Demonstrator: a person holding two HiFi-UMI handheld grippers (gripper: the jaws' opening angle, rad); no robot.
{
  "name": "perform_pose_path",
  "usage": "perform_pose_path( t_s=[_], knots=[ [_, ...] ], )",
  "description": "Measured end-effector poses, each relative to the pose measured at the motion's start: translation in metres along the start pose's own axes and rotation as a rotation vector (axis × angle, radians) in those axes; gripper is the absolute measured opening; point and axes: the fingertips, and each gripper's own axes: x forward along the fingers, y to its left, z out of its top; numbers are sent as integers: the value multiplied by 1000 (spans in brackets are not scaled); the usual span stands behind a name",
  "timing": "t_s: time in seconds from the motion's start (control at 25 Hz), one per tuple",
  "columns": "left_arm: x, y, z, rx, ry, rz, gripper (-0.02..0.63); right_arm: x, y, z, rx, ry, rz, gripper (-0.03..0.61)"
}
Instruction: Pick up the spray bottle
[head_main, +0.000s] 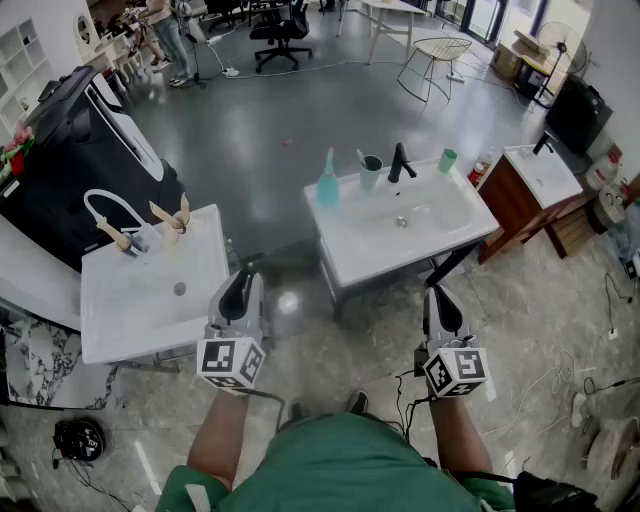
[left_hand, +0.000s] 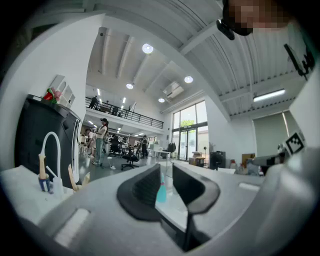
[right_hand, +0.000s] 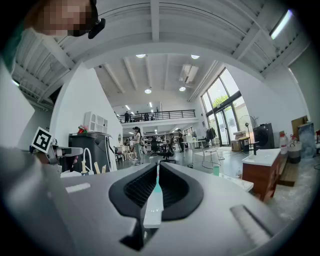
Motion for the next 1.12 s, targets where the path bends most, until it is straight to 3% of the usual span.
perform_pose_path(
  t_s=[0.36,0.8,1.12],
  knots=[
    [17,-22,1,8,6,8,74,-1,-21,1,13,0,23,15],
    [31,-88,7,41,-9,34,83,-9,-90,1,7,8,65,17],
    [70,-90,-9,55,7,63,101,29,-121,-2,50,-5,119,17]
  ],
)
